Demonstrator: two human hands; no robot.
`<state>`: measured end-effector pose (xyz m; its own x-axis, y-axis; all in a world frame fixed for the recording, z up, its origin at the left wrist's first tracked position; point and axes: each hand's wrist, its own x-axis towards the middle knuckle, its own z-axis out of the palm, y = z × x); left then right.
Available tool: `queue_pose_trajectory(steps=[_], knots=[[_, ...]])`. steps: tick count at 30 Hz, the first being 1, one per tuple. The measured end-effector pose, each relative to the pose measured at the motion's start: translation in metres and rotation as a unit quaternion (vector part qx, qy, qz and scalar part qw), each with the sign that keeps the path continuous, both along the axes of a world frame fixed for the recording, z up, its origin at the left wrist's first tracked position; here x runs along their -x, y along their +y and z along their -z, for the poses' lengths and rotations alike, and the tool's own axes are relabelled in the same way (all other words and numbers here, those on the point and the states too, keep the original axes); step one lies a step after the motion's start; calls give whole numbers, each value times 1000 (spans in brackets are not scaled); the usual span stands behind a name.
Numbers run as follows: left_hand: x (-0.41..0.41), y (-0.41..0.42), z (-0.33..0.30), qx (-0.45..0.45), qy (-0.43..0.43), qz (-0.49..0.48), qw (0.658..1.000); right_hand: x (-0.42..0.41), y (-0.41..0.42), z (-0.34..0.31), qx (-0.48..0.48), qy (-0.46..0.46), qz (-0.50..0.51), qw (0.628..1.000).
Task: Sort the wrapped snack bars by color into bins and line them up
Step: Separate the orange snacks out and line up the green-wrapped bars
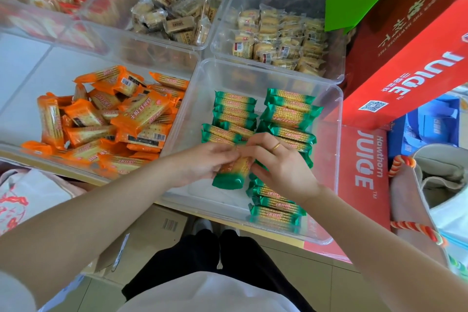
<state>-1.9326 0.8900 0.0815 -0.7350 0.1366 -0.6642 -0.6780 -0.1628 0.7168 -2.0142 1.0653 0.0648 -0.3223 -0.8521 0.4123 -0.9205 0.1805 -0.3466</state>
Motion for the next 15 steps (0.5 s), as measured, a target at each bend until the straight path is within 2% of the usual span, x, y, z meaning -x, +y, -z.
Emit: queue_pose_trajectory(steps=[2, 3, 4, 6, 7, 8, 9, 11, 12, 14, 15], knots=[[1, -4, -1, 12, 17, -87, 996, -3, -7, -2, -21, -125, 43, 991], [2, -6, -1, 37, 23, -115, 992, -3, -9, -4, -36, -217, 87, 972], [3, -9, -3, 65, 33, -122, 990, -4, -11, -6, -58, -321, 128, 937], [4, -15, -2, 120, 56, -121, 984, -3, -16, -8, -101, -530, 156, 828], [4, -17, -3, 133, 66, -123, 981, -4, -19, -8, -105, -600, 144, 780], [3, -17, -3, 142, 69, -124, 980, -6, -22, -8, -113, -618, 131, 767], [3, -18, -3, 146, 70, -123, 979, -8, -27, -9, -128, -587, 118, 791], [1, -16, -3, 169, 73, -106, 977, -13, -34, -9, -160, -464, 121, 863], [-1, -15, -4, 190, 84, -95, 974, -14, -35, -9, -170, -413, 127, 886], [-4, -17, -6, 268, 129, -79, 951, -13, -33, -6, -192, -345, 116, 911], [-6, -20, -7, 329, 162, -64, 928, -12, -29, -5, -217, -317, 108, 917]])
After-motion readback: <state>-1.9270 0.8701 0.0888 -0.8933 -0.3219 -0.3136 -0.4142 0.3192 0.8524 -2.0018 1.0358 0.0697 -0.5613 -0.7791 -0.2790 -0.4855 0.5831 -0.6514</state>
